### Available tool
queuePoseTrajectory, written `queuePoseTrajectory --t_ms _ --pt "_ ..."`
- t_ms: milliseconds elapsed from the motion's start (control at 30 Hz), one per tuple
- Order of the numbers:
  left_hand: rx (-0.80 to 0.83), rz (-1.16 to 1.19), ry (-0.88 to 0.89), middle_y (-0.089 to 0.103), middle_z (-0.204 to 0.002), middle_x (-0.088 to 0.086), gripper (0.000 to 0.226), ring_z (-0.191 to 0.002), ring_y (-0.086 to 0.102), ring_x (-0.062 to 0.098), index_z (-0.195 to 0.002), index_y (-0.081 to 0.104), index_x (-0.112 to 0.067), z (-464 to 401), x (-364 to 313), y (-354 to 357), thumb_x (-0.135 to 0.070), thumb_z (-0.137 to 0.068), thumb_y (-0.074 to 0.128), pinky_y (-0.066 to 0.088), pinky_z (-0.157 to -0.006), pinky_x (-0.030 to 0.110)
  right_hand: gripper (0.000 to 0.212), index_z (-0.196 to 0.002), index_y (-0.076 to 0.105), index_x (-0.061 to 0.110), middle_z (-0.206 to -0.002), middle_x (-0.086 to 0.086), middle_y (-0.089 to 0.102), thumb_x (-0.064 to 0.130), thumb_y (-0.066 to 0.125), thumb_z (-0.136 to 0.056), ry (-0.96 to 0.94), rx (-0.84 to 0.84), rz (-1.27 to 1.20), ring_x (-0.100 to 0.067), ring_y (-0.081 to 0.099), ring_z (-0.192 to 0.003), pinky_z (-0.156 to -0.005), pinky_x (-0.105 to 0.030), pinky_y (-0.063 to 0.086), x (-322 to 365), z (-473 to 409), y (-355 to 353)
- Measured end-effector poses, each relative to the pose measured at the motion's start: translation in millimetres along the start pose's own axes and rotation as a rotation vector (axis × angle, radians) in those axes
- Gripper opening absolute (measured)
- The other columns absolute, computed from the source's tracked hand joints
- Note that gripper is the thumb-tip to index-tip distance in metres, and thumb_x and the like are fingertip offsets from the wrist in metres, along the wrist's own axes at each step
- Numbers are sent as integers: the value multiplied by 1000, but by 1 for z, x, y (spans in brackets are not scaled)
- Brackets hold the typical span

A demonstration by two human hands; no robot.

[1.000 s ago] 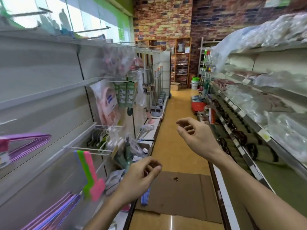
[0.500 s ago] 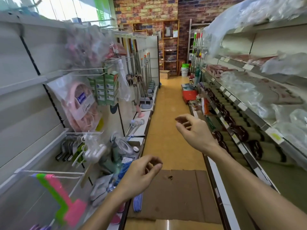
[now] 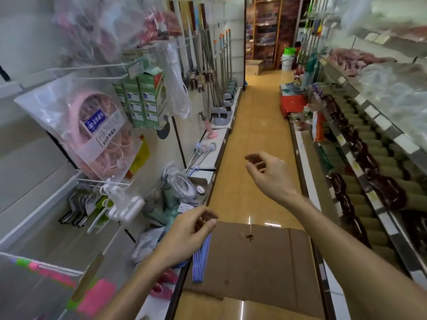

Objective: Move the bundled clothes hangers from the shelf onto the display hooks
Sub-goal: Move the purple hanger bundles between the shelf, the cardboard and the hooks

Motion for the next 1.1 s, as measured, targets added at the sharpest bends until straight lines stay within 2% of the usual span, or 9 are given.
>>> queuePoseTrajectory --t_ms 100,333,433,567,733,800,867,967,1100 --pt "-27 22 -75 67 -87 -7 8 -78 64 14 -102 66 -24 -20 36 8 -25 -97 60 52 -71 35 22 -118 66 17 -100 12 64 24 60 -98 54 28 -1 -4 62 -90 -78 -25 57 -37 -21 27" --pt "-53 190 -297 71 -86 -4 14 -78 68 22 -95 66 -33 -55 168 45 -19 -96 61 56 -75 43 22 -117 67 18 -96 13 64 20 57 -98 224 97 5 -3 60 -87 -81 -29 55 -139 -45 120" --pt "-64 228 -370 72 -84 0 16 -82 69 25 -95 65 -36 -68 236 65 -20 -97 61 58 -75 42 22 -116 67 20 -99 10 66 20 56 -98 269 103 7 0 60 -88 -78 -25 53 -191 -48 174" --pt "-105 234 -425 74 -85 -1 12 -84 69 23 -96 67 -28 -82 336 102 -18 -96 61 56 -77 37 21 -116 66 20 -102 9 66 20 55 -99 330 111 11 -3 60 -91 -78 -27 54 -275 -40 256" --pt "-184 258 -492 71 -88 -4 19 -81 69 21 -91 66 -39 -72 466 163 -21 -97 60 55 -74 41 20 -116 67 16 -100 8 64 16 57 -98 389 106 -17 -5 61 -90 -75 -34 58 -386 -7 365" --pt "-218 261 -507 70 -88 -3 17 -80 69 21 -91 66 -36 -68 513 188 -21 -97 59 56 -75 40 21 -116 67 17 -102 8 66 17 57 -98 383 110 -4 -2 60 -90 -77 -27 55 -427 6 407" --pt "-263 274 -516 70 -86 0 14 -79 69 22 -93 66 -29 -66 554 209 -19 -97 59 55 -72 34 20 -116 67 17 -103 7 66 18 56 -98 386 119 5 -2 60 -90 -79 -29 55 -464 14 444" --pt "-304 256 -509 69 -83 -2 11 -75 69 21 -95 66 -25 -67 610 240 -18 -98 58 54 -63 28 20 -117 65 17 -101 8 64 19 55 -99 378 146 19 -1 57 -89 -72 -21 50 -516 26 498" --pt "-313 212 -462 68 -83 -5 11 -70 66 16 -94 65 -24 -74 675 272 -17 -98 58 51 -59 21 21 -116 66 17 -102 6 65 19 55 -99 358 175 12 -5 60 -91 -73 -23 48 -573 44 561"
Point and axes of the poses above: each hand's wrist, its own z-axis away from the middle knuckle, its own y-axis out of the palm, x = y × z, the point moved 7 cm from there along -z, towards the middle knuckle
